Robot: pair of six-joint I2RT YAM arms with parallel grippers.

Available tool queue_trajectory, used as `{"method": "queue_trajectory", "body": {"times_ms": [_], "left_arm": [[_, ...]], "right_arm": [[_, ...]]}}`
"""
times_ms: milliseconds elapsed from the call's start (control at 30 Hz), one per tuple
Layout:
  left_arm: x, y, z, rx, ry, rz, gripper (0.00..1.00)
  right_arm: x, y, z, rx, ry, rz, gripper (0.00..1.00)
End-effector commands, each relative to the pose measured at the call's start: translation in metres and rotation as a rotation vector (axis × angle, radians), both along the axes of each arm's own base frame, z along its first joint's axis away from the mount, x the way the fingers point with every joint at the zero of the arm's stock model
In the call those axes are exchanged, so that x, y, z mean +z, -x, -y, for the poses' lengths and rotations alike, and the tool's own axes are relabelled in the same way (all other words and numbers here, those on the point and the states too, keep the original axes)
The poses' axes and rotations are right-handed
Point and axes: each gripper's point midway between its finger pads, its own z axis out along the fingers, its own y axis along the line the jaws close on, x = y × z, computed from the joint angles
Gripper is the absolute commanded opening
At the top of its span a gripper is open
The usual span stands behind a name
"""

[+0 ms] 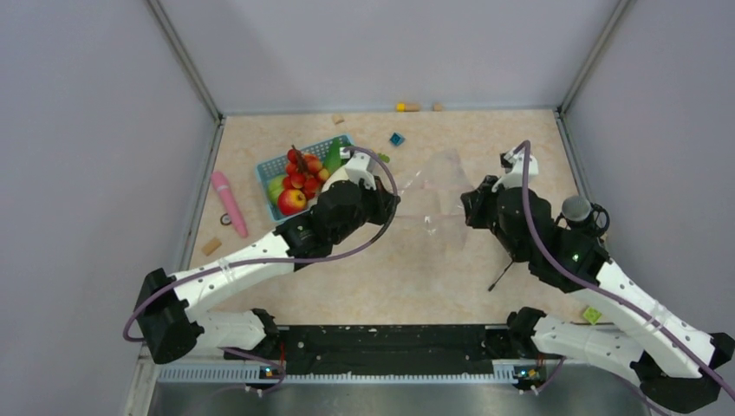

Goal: Place the food in the zip-top bag and seal the zipper
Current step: Open the zipper of the food storage bag.

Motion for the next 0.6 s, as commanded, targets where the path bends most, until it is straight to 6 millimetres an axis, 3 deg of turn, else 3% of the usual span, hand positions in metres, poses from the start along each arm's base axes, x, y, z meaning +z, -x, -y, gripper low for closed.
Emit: {"method": "queue_trajectory", "body": {"times_ms": [0,133,267,400,467,567], "left_arm": [[0.005,-0.021,0.003,0.014,-0.005,0.037,0.00],[-0.011,-0.022,-0.004,0.047,-0.033,0.008,0.04],[-0.043,-0.018,-0.030,0.138,-0.093,-0.058,0.11],[-0.059,-0.011,-0.060,0.239,-0.134,-0.104,0.18],[-0.064,-0.006,-0.075,0.275,-0.149,-0.116,0.26],[-0.060,0.001,-0.086,0.282,-0.132,-0.105,0.45]], "right_arm": [[0.022,-0.013,0.012,-0.006,0.140,0.071,0.00],[-0.007,-0.022,-0.022,0.100,0.175,0.003,0.00],[-0.041,-0.029,-0.064,0.226,0.151,-0.051,0.00],[-0.056,-0.035,-0.109,0.364,0.095,-0.068,0.00],[-0.062,-0.037,-0.129,0.424,0.078,-0.085,0.00],[-0.077,-0.046,-0.140,0.420,0.086,-0.122,0.00]]}}
